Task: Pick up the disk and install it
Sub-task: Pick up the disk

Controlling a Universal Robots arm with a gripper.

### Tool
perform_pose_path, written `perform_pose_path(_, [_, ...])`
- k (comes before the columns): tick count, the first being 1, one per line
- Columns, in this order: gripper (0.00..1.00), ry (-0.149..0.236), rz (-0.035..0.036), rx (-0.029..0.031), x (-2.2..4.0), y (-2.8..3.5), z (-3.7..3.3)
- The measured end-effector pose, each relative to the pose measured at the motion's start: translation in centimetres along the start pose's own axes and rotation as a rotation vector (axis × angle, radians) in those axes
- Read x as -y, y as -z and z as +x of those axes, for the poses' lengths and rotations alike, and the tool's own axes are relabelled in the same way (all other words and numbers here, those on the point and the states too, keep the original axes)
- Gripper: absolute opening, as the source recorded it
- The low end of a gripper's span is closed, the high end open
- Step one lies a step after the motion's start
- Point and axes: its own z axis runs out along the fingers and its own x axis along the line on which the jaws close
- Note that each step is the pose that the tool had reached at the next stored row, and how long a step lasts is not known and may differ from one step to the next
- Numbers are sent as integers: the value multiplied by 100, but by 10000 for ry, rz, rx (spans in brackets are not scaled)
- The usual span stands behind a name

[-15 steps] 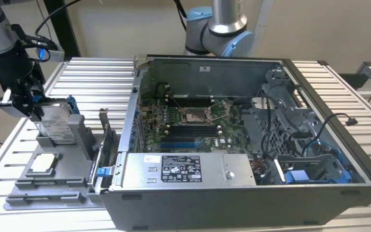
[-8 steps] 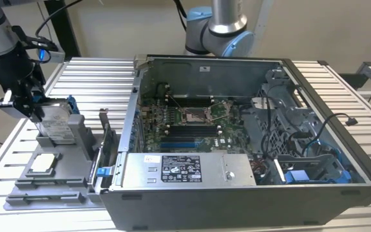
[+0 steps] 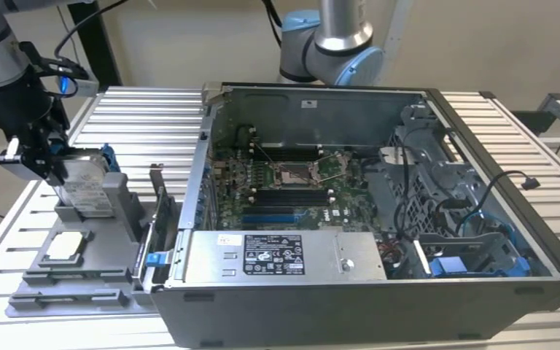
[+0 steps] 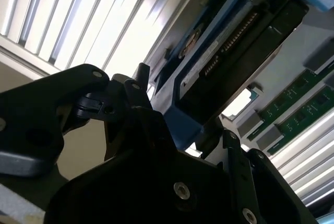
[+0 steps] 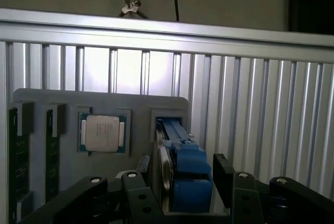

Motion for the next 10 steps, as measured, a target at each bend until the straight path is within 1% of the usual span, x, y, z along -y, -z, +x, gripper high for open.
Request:
perform_pose_path(7, [100,0,1,0,0,-11,1])
perform_pose_path(10, [100,-1,0,-9,0,-21,2])
